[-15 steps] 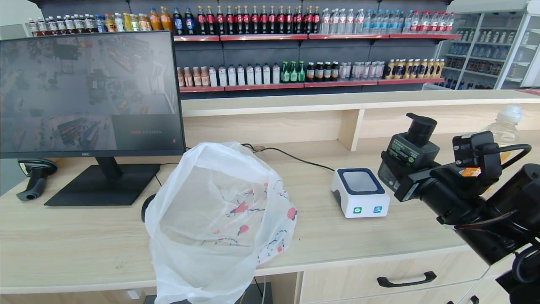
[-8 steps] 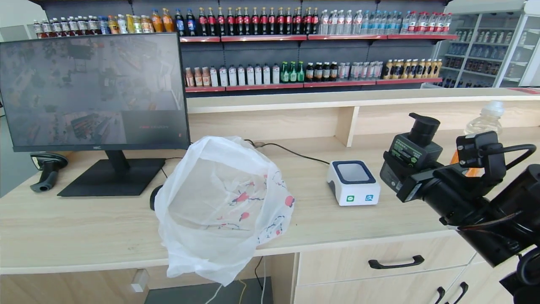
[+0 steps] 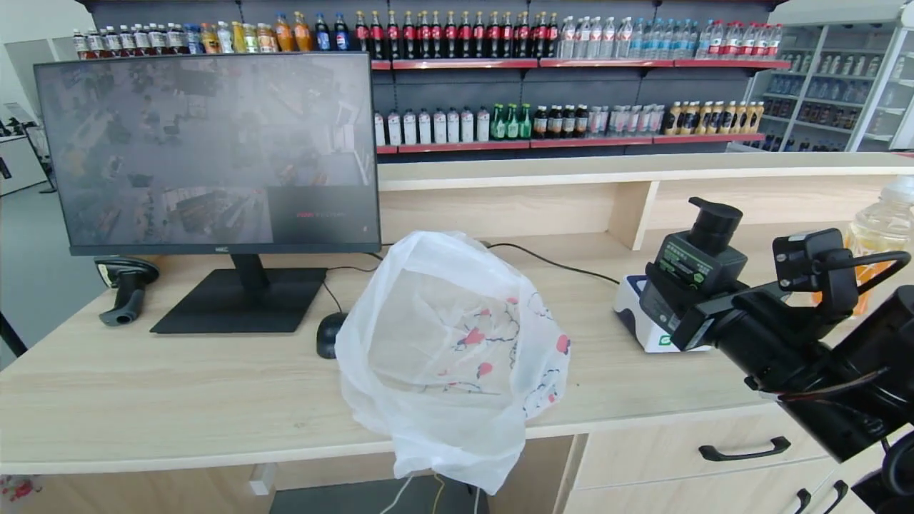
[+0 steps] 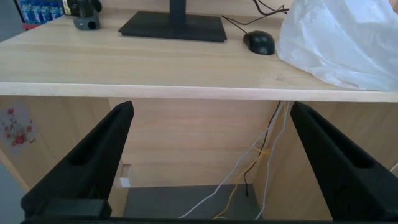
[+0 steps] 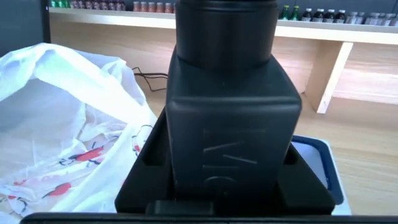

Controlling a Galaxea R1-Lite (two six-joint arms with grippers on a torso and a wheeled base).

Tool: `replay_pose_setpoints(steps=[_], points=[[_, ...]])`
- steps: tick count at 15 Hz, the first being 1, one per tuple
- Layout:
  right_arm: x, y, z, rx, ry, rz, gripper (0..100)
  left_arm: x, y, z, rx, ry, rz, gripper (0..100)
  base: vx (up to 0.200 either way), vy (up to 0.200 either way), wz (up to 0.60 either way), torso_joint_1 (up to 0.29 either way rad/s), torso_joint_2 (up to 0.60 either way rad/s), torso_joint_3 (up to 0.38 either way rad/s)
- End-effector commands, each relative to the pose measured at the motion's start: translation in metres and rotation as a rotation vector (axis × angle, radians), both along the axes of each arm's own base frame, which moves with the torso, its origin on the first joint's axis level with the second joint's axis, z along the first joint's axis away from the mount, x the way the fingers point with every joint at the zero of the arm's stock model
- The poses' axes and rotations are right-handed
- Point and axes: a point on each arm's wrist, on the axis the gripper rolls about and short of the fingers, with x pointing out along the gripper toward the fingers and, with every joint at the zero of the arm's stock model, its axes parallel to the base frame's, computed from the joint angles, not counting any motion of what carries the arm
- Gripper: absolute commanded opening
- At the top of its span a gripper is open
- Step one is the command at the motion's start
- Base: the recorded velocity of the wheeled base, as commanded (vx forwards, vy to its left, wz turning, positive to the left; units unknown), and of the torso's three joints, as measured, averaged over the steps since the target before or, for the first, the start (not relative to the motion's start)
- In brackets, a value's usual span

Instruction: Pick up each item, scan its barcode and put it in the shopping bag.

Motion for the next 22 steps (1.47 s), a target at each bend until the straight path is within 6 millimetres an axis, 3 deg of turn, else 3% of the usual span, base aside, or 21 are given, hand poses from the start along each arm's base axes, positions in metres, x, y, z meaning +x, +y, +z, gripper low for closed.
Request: replay_pose_setpoints(steps=[1,3,12,14,22], points=[[-0.002,0.0,0.001,0.001,-0.005,0.001,0,0.0,0.0,0.0,0.001,-0.001,0.001,100,0.0,0.0,0.0,0.0,0.0,0.0],[-0.002,0.0,0.002,0.001,-0.01,0.001,0,0.0,0.0,0.0,0.001,-0.001,0.001,100,0.0,0.0,0.0,0.0,0.0,0.0],[-0.001,0.005,0.0,-0.002,-0.002,0.019,0,0.0,0.0,0.0,0.001,-0.001,0.001,100,0.0,0.0,0.6,0.001,0.01,0.002],[-0.001,0.007,0.001,-0.001,-0.005,0.027,0,0.0,0.0,0.0,0.001,-0.001,0.001,100,0.0,0.0,0.0,0.0,0.0,0.0],[0.015,0.064,-0.043,-0.052,0.128,0.186,0,0.0,0.0,0.0,-0.001,-0.001,0.001,100,0.0,0.0,0.0,0.0,0.0,0.0]])
